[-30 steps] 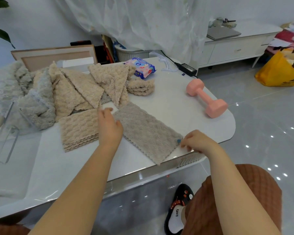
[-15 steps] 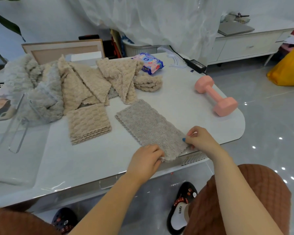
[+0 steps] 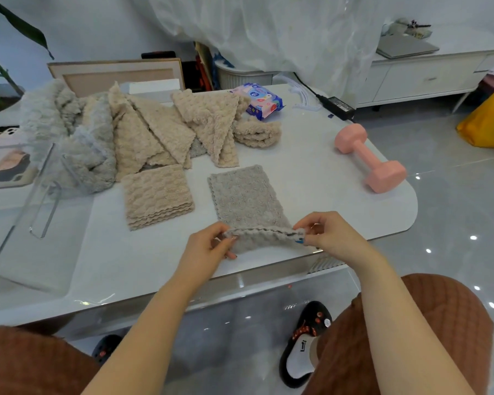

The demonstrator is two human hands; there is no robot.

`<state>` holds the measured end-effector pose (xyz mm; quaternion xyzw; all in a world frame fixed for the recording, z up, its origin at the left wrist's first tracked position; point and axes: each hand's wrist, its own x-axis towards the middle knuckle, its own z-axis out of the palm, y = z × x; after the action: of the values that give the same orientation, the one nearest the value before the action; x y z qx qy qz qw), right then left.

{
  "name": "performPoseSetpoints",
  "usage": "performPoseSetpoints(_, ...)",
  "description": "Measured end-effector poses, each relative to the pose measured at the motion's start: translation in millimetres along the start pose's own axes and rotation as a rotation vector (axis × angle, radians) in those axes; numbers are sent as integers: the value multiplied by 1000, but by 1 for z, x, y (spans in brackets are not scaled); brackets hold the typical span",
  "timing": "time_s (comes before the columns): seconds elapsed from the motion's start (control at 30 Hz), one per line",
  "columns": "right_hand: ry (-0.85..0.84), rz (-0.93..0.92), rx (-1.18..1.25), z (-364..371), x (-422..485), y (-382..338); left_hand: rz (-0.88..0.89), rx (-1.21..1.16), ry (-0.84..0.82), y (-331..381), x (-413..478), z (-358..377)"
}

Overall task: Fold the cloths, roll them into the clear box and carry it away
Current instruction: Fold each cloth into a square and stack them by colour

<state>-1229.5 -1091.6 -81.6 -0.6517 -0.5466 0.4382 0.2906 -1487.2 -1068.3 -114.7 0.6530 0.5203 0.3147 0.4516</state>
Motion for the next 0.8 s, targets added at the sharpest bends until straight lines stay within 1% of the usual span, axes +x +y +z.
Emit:
performPoseSetpoints(0.07, 27, -79, -85, 2, 1, -6, -32, 9, -48, 7, -3, -15)
performPoseSetpoints(0.13, -45, -116, -50, -1, -2, -11, -85, -2, -122, 14, -5, -27)
performPoseSetpoints(0.17, -110, -98, 0, -3, -3, -14, -111, -1, -170, 16, -6, -33)
performPoseSetpoints(0.23, -286, -4, 125, -3, -5, -17, -169, -4, -295, 17, -6, -41)
performPoseSetpoints(0.3, -437, 132, 206, 2, -3, -15, -241, -17, -416, 17, -5, -45)
performPoseSetpoints(0.33, -466, 179, 193, 5, -1, -13, -276, -11, -459, 17, -5, -45)
performPoseSetpoints(0.37, -458, 203, 162, 9, 2, -10, -301, 6, -477, 15, -3, -44)
performPoseSetpoints(0.43, -359, 202, 121, 15, 13, -7, -325, 40, -421, 13, 3, -42)
performPoseSetpoints(0.5, -230, 179, 103, 18, 25, -9, -323, 35, -306, 11, 13, -43)
performPoseSetpoints(0.53, -192, 168, 91, 20, 32, -11, -320, 32, -256, 11, 19, -43)
performPoseSetpoints(0.7, -55, 131, 89, 35, 65, -21, -273, 110, -114, 5, 44, -46)
performPoseSetpoints(0.8, -11, 119, 55, 43, 80, -16, -208, 199, -23, 1, 55, -44)
